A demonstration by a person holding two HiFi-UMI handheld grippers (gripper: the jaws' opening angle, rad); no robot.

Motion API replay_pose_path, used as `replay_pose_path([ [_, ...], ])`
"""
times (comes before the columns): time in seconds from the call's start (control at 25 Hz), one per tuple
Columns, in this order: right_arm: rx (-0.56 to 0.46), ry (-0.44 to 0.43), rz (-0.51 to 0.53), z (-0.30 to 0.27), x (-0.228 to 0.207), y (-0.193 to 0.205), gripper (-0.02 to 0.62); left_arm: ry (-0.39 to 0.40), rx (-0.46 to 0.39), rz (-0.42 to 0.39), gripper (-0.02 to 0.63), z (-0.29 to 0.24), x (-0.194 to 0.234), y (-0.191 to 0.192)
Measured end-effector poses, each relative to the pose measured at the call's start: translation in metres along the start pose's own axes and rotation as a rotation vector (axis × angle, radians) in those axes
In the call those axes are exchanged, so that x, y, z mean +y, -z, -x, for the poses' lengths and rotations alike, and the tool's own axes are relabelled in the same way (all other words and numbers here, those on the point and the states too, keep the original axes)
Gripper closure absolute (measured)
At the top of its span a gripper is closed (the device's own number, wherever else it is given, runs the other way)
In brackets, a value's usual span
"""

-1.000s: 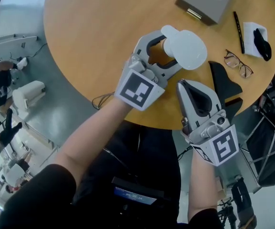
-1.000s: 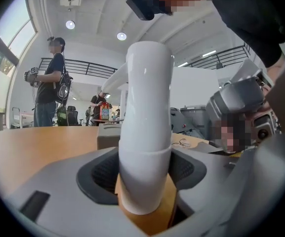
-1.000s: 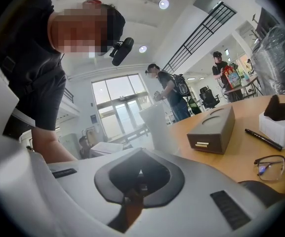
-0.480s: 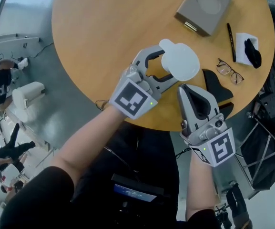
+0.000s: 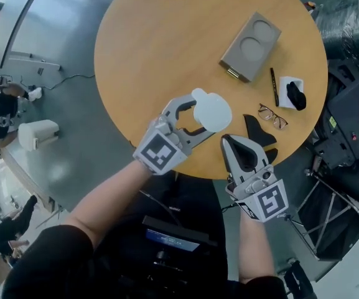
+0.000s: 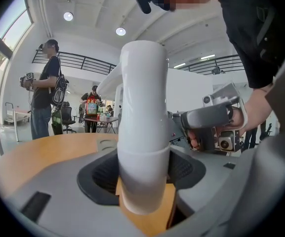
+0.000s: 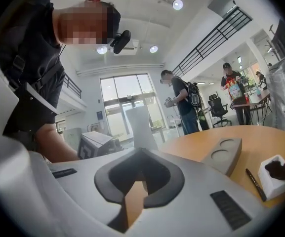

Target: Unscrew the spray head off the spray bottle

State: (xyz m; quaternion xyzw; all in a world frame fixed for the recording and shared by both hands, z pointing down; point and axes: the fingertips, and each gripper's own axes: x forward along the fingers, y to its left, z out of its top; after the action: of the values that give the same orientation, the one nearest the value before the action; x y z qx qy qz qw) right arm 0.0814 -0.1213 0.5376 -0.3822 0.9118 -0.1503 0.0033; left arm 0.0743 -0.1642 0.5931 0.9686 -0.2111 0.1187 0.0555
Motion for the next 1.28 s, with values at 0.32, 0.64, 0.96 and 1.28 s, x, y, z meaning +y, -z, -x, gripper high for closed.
replay_pose_path([
  [0.32, 0.002, -0.042, 0.035, 0.012, 0.054, -0.068, 0.601, -0.001, 0.014, 0.007, 0.301, 0.047, -0.015, -0.071],
  [0.64, 0.002, -0.073, 0.058, 0.023, 0.09, -0.116, 0.6, 0.009, 0.023, 0.027, 0.301, 0.08, -0.03, -0.116],
  [0.96, -0.026, -0.079, 0.08, 0.038, 0.109, -0.158, 0.598, 0.037, 0.038, 0.038, 0.301, 0.091, -0.058, -0.149],
  [1.28, -0.029, -0.058, 0.103, 0.044, 0.13, -0.184, 0.521, 0.023, 0.048, 0.073, 0.301, 0.101, -0.078, -0.175],
])
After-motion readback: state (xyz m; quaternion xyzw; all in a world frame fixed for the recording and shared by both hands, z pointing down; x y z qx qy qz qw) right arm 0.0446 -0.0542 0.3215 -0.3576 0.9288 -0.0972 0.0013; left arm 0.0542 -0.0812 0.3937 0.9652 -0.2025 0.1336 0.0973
